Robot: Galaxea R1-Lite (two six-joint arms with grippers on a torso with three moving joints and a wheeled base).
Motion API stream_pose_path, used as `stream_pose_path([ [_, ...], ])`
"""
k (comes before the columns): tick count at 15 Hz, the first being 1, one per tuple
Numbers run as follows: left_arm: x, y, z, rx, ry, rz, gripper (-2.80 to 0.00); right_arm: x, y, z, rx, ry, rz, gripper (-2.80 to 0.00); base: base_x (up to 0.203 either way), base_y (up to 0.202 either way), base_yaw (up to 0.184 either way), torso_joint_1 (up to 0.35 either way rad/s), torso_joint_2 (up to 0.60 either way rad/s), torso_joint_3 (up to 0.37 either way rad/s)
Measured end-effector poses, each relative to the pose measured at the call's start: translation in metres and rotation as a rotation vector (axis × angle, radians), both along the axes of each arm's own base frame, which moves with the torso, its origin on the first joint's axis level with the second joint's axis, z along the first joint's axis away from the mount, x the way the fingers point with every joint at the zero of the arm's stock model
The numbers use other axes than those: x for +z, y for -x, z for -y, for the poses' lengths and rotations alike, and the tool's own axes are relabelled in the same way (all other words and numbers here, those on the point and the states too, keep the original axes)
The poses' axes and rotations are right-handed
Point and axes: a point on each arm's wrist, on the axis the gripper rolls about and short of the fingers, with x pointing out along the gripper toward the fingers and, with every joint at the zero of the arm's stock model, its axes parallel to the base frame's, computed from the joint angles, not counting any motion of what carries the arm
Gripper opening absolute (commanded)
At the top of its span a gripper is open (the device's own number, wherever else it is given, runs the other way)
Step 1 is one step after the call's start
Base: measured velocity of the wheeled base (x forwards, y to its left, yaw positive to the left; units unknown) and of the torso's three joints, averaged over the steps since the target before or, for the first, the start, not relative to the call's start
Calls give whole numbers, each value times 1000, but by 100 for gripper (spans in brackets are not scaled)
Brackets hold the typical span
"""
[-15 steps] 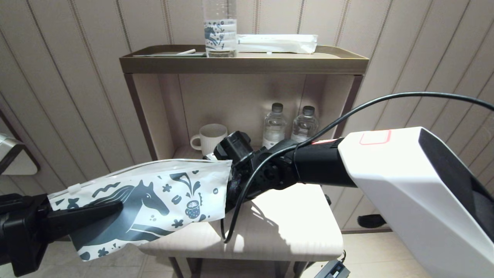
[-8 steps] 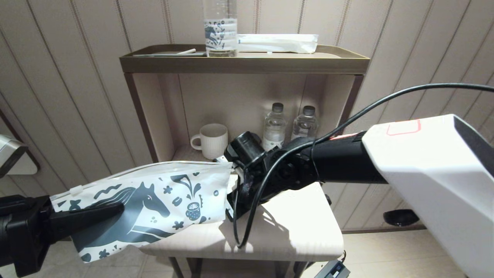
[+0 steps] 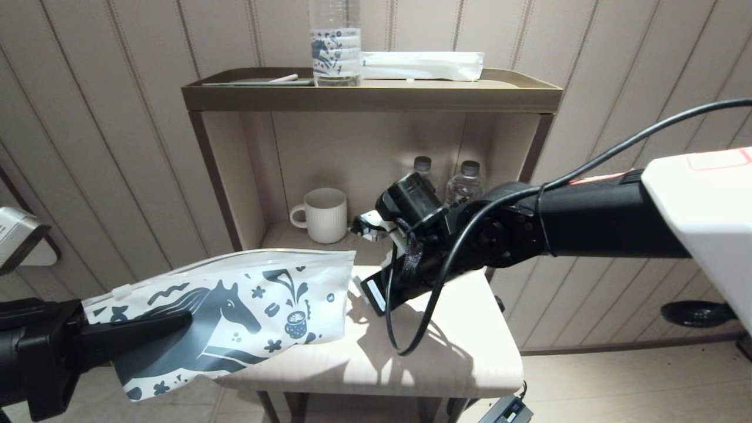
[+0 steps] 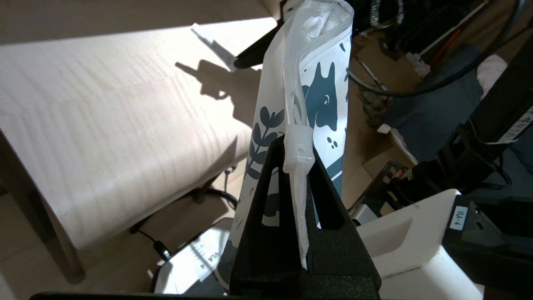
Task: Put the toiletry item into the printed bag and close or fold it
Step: Pick up the toothpaste
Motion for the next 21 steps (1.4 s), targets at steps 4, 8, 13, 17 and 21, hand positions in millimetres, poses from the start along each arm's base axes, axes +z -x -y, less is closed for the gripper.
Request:
stream_pose_path([
  [4,-5,-8,1,-3,-17,-20,-280,11,5,27,-31,6,8,-280,0,0,0,0,0,0],
  [8,-10,-15,2,-13,-34,-33,-280,23,11,54,-60,3,22,-280,0,0,0,0,0,0],
  [13,-21,-25,15,-131,-156,79,-280,41,20,66,-68,-19,58,-280,0,0,0,0,0,0],
  [17,-31,-61,23,-106,-335,172,-280,61,22,81,-78,-35,121,-280,0,0,0,0,0,0],
  [21,-36,-108,34,-40,-594,391,-280,70,21,98,-85,4,122,-280,0,0,0,0,0,0],
])
